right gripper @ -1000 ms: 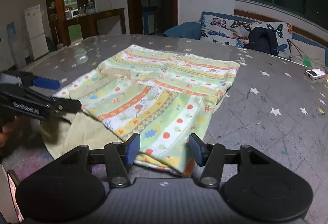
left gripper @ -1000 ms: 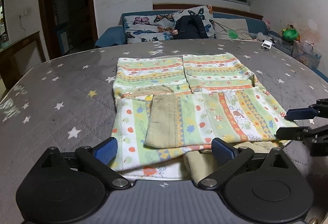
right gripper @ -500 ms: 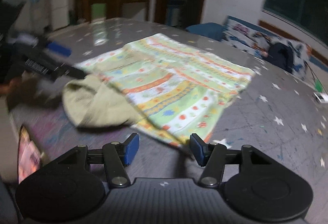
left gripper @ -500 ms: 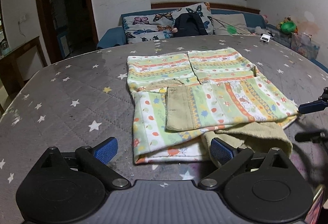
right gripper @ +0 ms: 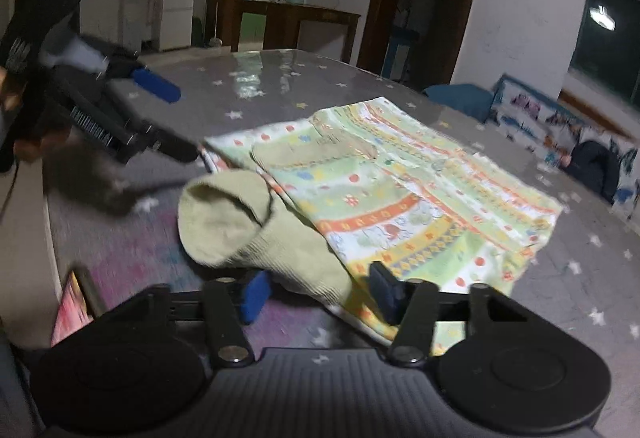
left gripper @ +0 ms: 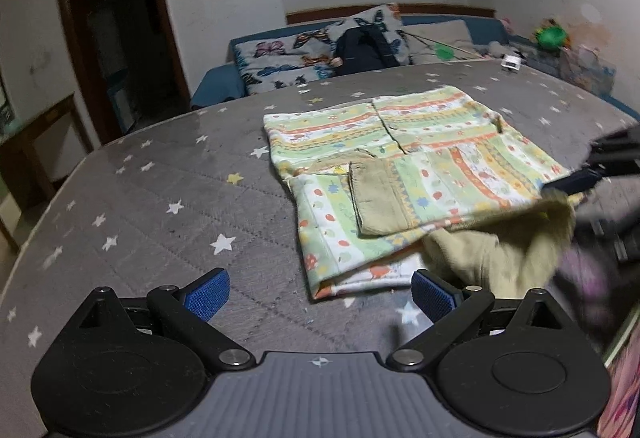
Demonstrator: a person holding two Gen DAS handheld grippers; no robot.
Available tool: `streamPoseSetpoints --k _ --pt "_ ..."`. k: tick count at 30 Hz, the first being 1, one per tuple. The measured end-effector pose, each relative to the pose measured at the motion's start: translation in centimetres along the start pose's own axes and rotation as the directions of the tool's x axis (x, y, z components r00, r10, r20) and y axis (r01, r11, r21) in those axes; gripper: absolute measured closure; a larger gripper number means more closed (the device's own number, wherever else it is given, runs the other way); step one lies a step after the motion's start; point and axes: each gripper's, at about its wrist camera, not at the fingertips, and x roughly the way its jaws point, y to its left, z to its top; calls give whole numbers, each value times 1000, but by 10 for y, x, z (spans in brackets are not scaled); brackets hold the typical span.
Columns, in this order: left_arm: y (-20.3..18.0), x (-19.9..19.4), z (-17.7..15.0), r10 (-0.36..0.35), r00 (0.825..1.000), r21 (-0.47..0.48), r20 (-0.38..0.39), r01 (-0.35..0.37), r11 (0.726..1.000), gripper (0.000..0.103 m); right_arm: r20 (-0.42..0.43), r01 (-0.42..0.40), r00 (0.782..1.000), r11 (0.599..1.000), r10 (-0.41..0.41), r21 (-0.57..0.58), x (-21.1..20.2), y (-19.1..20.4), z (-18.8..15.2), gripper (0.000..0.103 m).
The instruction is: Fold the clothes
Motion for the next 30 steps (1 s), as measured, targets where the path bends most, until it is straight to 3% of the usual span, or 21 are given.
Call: streamPoseSetpoints --k 7,15,18,20,23,26,30 --pt "-16 -2 -6 -96 995 104 37 92 990 4 17 -23 1000 987 21 159 2 -25 19 86" --pt "-43 25 17 -177 982 162 67 164 973 6 11 -3 1000 970 0 243 19 -47 32 86" --pt "-50 38 22 -182 982 197 56 167 966 22 13 3 1000 966 -7 259 24 -53 35 86" --pt "-51 46 24 -199 979 202 42 186 962 45 11 8 1000 965 -11 264 27 -55 35 86" --pt "-49 52 26 -234 972 184 35 224 957 59 3 12 1000 963 -13 268 31 -58 35 86" --pt "-48 52 28 -252 967 191 42 240 952 70 -6 11 1000 964 -10 267 31 -60 34 84" --pt "-48 51 28 -256 966 198 45 243 950 71 1 12 1000 974 -13 226 18 -59 28 72"
